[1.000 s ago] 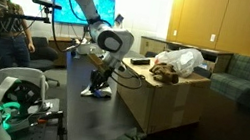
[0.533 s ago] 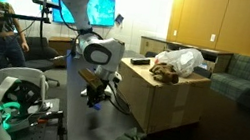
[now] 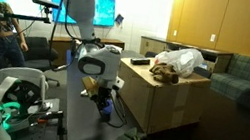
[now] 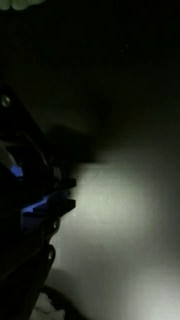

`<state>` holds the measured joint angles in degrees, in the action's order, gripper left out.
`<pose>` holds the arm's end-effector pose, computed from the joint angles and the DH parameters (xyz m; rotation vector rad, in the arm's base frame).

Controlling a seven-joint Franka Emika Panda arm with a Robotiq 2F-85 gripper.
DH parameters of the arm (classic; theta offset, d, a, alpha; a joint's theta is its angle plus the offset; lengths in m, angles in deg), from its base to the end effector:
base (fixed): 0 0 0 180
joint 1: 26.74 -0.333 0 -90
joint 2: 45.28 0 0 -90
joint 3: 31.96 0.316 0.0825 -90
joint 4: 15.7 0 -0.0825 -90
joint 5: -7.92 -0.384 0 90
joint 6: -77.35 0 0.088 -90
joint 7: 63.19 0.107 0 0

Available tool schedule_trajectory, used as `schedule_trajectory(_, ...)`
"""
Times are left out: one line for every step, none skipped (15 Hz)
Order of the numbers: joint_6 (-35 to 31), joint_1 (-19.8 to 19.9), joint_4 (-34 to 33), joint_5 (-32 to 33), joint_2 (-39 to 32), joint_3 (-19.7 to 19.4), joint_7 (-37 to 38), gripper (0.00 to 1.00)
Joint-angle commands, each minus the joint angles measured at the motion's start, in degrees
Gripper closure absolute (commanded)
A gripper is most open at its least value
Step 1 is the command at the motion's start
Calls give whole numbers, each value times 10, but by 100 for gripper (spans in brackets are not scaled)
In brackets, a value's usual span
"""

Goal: Pick the objects on the box and put them on the table, then pick the objects on the table and put them on the box

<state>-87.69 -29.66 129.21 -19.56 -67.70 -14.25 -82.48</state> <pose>0.4183 0.1438 0.1309 -2.8943 -0.3036 0.0723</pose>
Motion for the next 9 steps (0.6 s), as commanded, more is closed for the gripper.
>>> schedule_trajectory(-59, 35, -5, 1, -32, 37, 41, 88)
schedule_trajectory(-69, 39, -2, 11, -35, 40, 53, 87)
schedule_trajectory(-75, 44, 4, 20, -35, 45, 57, 60)
schedule_trajectory(-83, 47, 6, 27, -39, 46, 65, 59)
schedule_trajectory(-86, 50, 13, 37, -35, 47, 70, 53)
schedule_trajectory(-89, 52, 16, 46, -34, 47, 76, 45)
schedule_trajectory(-88, 51, 22, 58, -30, 44, 80, 38)
schedule_trajectory(-90, 47, 26, 69, -26, 39, 89, 29)
schedule_trajectory(-92, 44, 35, 80, -19, 36, 97, 22)
